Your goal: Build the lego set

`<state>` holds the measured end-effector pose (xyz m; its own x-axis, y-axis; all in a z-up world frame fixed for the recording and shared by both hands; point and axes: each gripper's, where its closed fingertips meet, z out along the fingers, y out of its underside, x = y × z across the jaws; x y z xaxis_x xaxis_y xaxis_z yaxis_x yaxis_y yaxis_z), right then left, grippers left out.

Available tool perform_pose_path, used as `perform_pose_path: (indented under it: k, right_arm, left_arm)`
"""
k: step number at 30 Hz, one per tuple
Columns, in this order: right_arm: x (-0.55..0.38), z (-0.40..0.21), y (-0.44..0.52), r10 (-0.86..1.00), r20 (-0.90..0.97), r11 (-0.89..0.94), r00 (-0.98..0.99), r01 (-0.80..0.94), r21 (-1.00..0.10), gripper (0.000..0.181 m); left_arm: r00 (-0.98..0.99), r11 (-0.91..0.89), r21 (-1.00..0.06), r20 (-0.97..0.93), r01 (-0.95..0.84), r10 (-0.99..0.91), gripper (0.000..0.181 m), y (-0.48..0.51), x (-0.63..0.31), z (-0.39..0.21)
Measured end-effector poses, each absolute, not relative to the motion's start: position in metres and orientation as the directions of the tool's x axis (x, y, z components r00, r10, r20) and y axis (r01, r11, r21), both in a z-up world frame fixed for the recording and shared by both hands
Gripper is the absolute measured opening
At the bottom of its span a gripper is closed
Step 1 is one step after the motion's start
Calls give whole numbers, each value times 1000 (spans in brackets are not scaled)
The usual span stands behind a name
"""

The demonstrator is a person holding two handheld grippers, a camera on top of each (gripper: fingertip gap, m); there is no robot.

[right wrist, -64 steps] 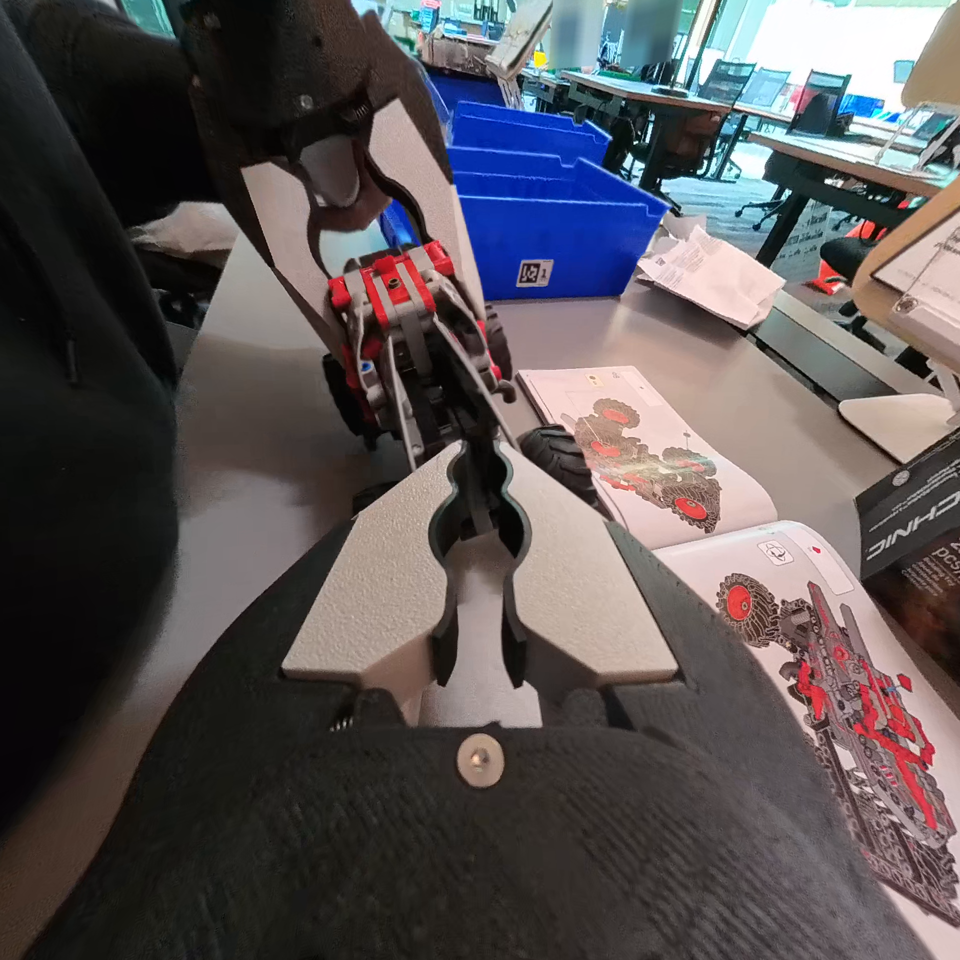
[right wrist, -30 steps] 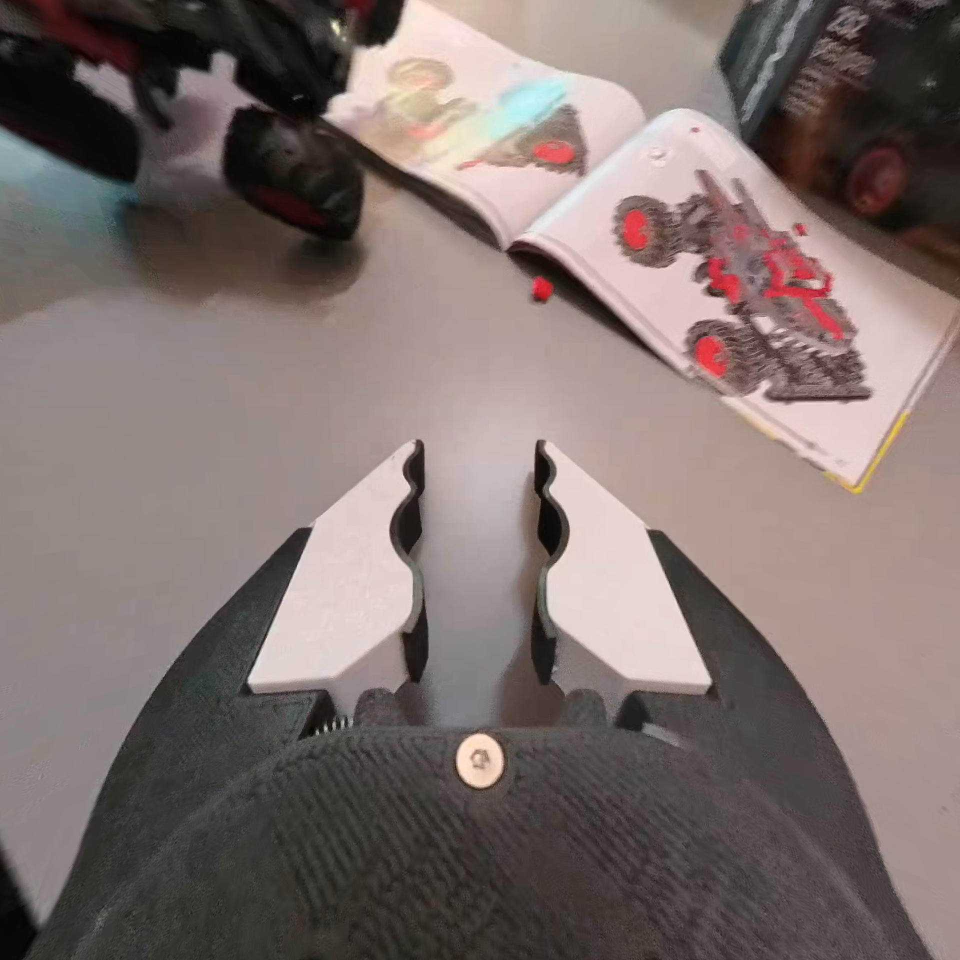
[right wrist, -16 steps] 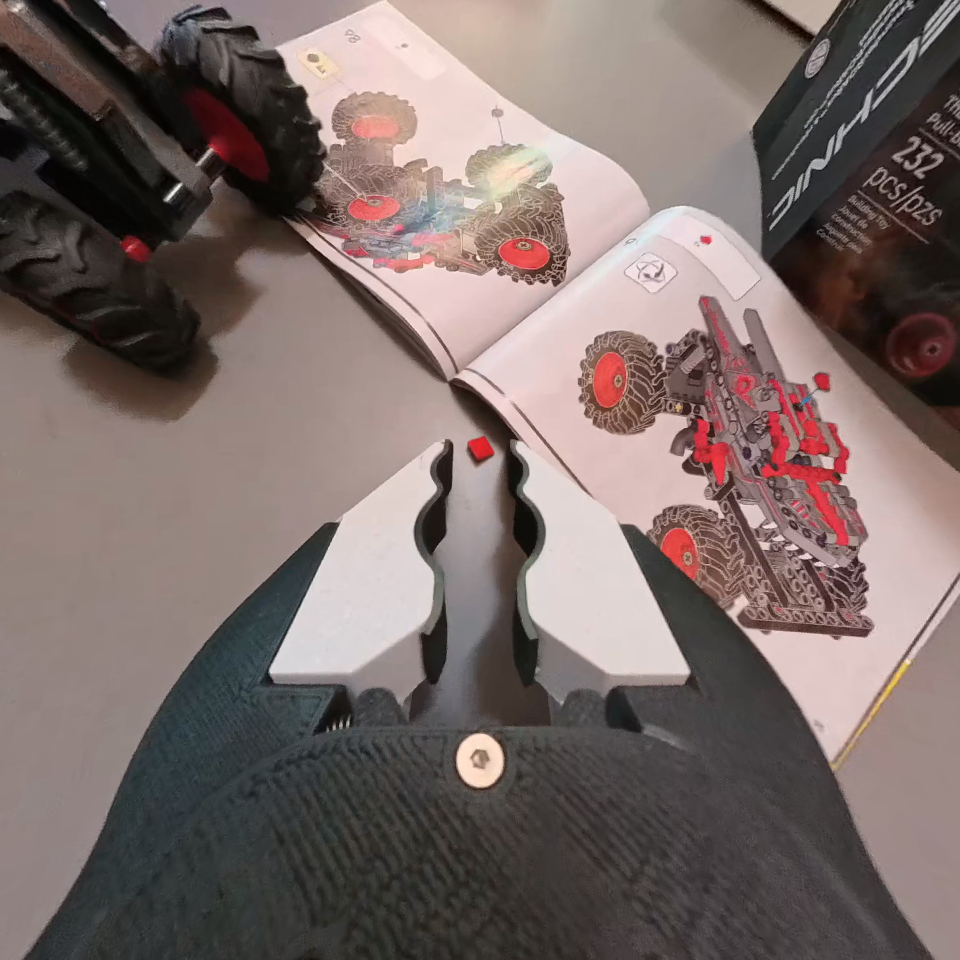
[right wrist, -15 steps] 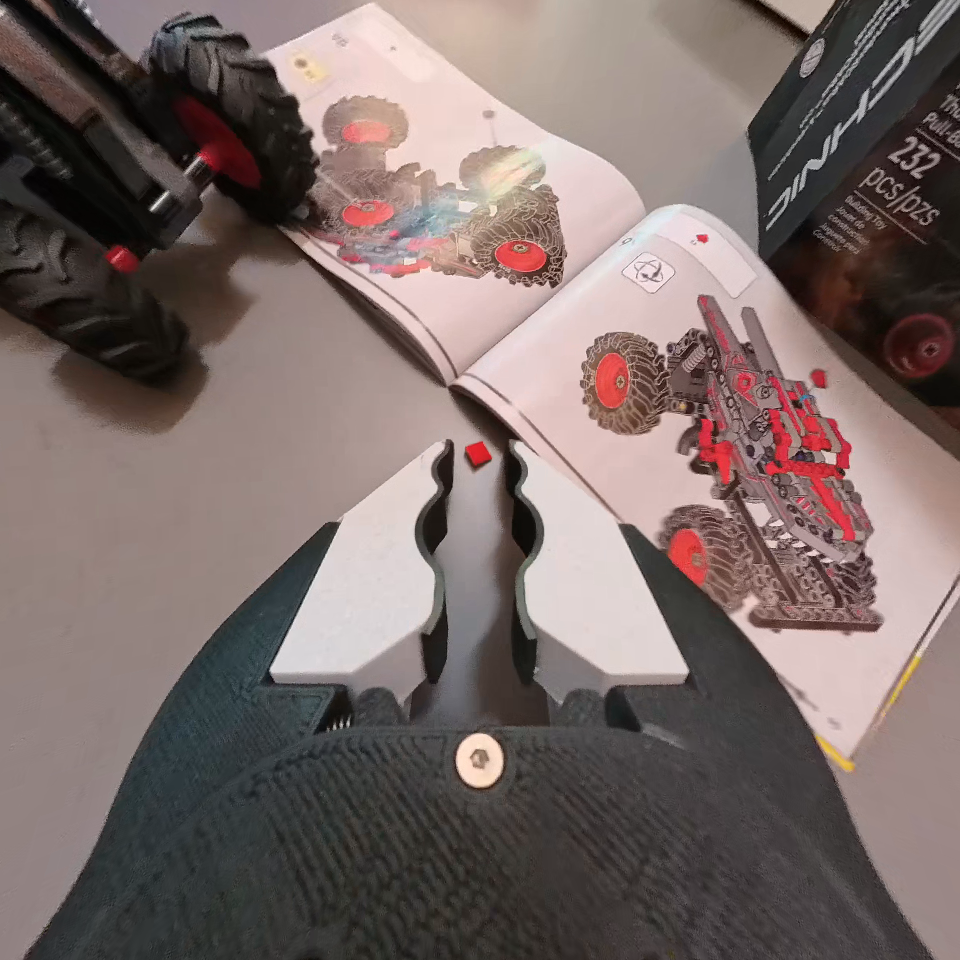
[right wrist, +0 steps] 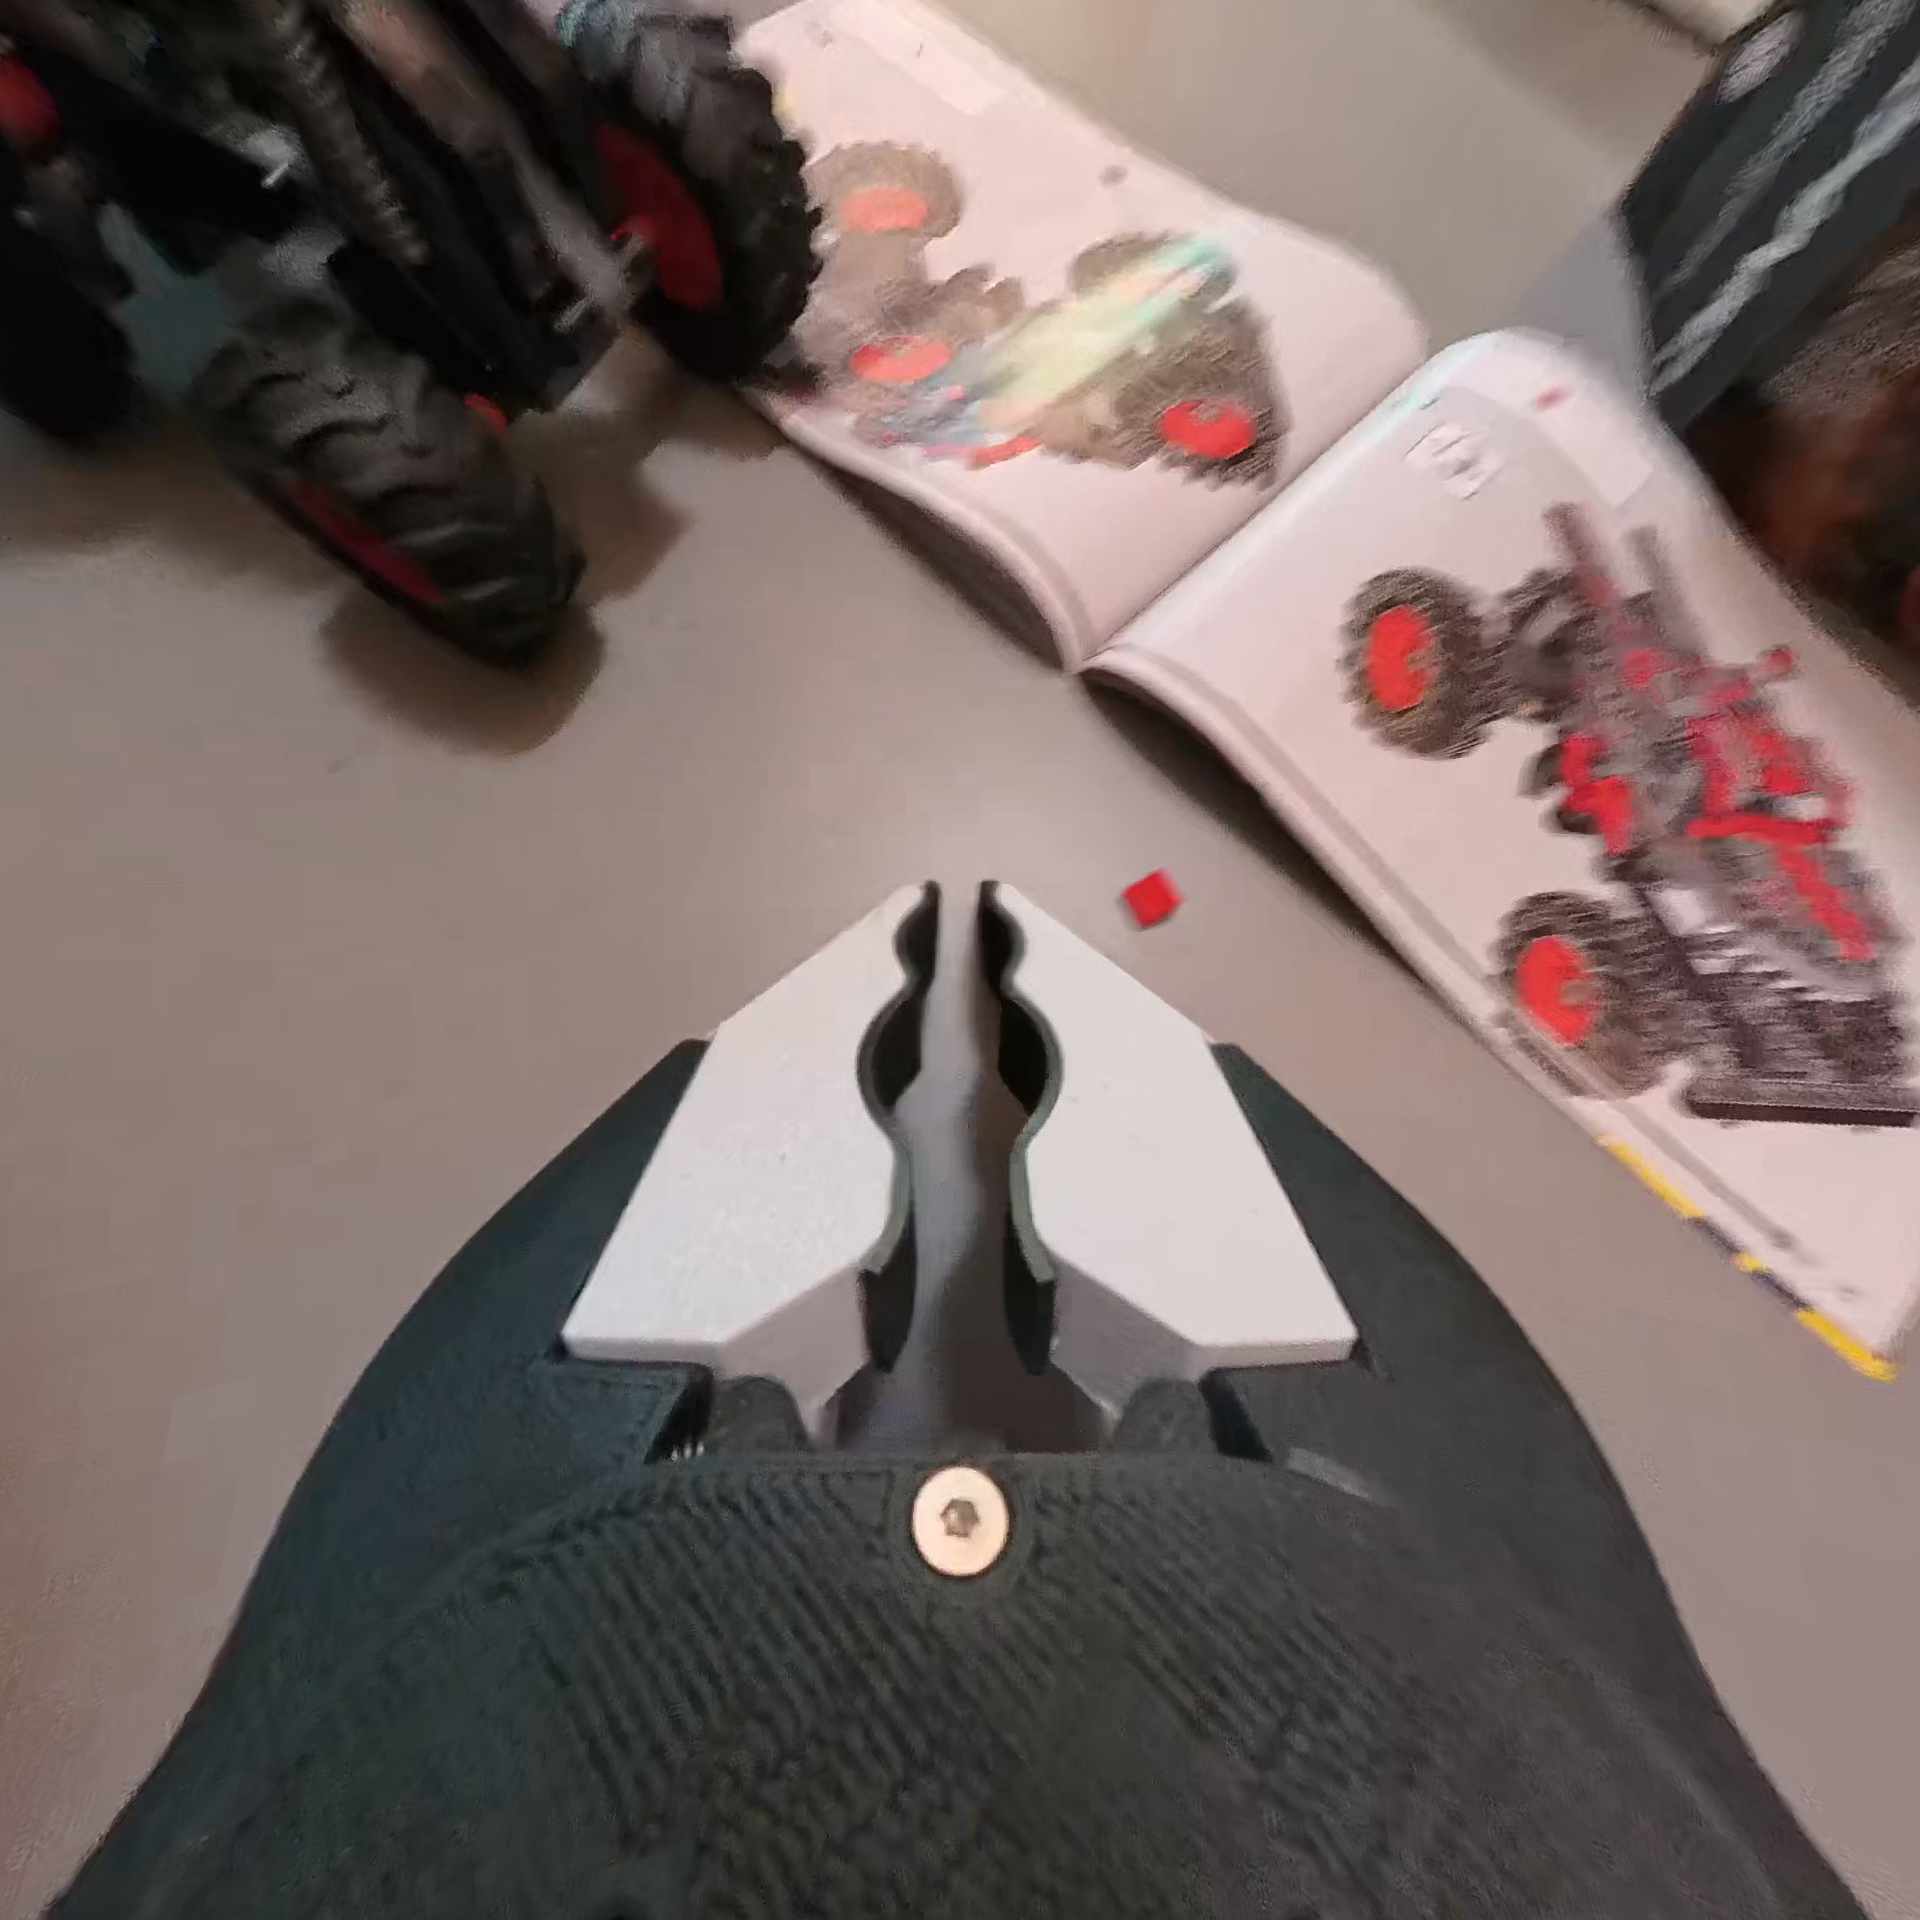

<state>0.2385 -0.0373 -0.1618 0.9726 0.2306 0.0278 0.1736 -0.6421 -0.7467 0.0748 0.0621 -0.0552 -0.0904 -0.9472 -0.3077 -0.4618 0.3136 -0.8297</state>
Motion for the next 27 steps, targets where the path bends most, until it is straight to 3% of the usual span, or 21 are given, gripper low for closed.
perform_pose_path:
  k: [1, 7, 15, 17, 20, 24, 27]
  right_arm:
    - [235, -162, -40, 234, 15, -645, 972, 166, -746, 10]
    - [252, -126, -43, 363, 233, -517, 902, 403, -755, 14]
    - [289, -149, -32, 689, 416, -338, 593, 771, -540, 18]
    - [296, -159, -35, 655, 281, -521, 701, 689, -504, 22]
    - [299, -154, -37, 443, 196, -702, 875, 474, -531, 27]
    - [284, -143, -39, 68, -80, -759, 994, 0, -651, 34]
    - [283, -140, -39, -68, -133, -712, 989, -142, -688, 32]
  left_arm:
    - [-82, 338, -829, -338, -446, -937, 66, 59, 75, -48]
    - [-140, 398, -832, -374, -385, -917, 60, 22, 82, -27]
    - [-200, 387, -844, -334, -371, -921, 54, -10, 94, -32]
    - [-211, 385, -839, -326, -384, -921, 53, -17, 95, -35]
    - [-207, 384, -837, -327, -390, -922, 52, -24, 95, -38]
    - [-202, 361, -850, -304, -384, -931, 51, -30, 97, -41]
    - [-227, 361, -854, -293, -375, -929, 51, -34, 101, -44]
